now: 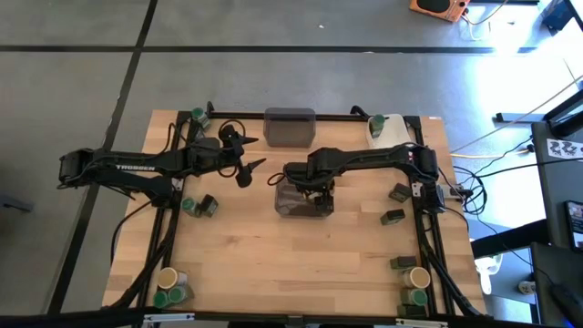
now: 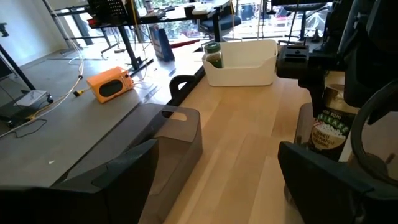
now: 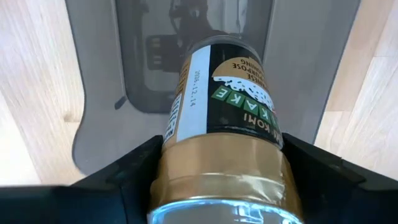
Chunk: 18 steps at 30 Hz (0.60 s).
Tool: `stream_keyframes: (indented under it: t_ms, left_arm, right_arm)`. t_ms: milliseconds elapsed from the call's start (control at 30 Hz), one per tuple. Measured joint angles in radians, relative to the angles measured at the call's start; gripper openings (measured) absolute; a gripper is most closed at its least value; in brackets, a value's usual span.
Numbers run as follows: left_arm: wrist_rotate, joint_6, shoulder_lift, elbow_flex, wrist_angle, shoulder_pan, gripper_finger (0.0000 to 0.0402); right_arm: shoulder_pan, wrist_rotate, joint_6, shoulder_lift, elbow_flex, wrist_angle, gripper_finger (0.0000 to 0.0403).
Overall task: Sort spices by type
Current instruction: Put the golden seasoning bottle into the bottom black bin
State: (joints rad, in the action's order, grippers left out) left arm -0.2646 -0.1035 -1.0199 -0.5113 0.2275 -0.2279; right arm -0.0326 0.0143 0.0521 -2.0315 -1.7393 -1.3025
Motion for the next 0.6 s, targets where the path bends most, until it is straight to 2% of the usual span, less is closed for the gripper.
stream_keyframes:
  t_ms: [600]
  left_arm:
    - [0.0, 0.0, 0.0, 0.0, 0.0, 0.0, 0.0329]
  right_arm:
    - [0.0, 0.0, 0.001, 0.001, 0.0, -0.007, 0.0289]
